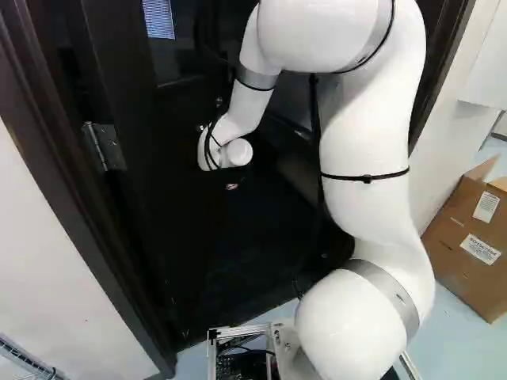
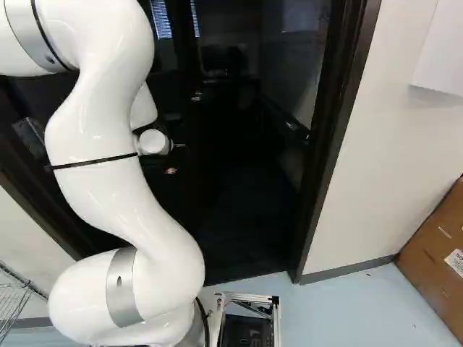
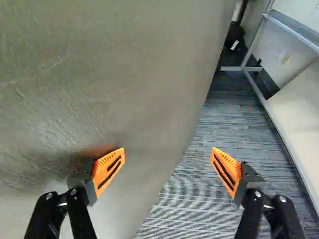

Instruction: Open the door and move inside

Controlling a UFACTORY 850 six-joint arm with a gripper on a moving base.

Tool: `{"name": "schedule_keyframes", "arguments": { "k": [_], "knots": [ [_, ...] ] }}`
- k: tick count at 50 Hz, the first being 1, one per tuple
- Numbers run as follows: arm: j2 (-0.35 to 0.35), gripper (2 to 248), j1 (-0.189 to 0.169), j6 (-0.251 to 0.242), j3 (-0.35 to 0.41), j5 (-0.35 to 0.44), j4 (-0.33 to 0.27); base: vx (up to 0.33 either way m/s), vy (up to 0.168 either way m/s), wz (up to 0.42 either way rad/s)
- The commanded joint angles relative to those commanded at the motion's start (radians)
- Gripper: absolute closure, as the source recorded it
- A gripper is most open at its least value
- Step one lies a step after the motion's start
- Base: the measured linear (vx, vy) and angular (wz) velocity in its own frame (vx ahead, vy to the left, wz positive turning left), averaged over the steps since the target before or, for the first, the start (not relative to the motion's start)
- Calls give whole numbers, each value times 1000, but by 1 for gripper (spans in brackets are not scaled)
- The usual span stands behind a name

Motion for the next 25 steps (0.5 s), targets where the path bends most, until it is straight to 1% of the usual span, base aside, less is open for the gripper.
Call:
{"name": "schedule_keyframes", "arguments": {
  "k": [25],
  "knots": [
    [-36,3,43,0,-46,0,-5,0,0,0]
  ]
}}
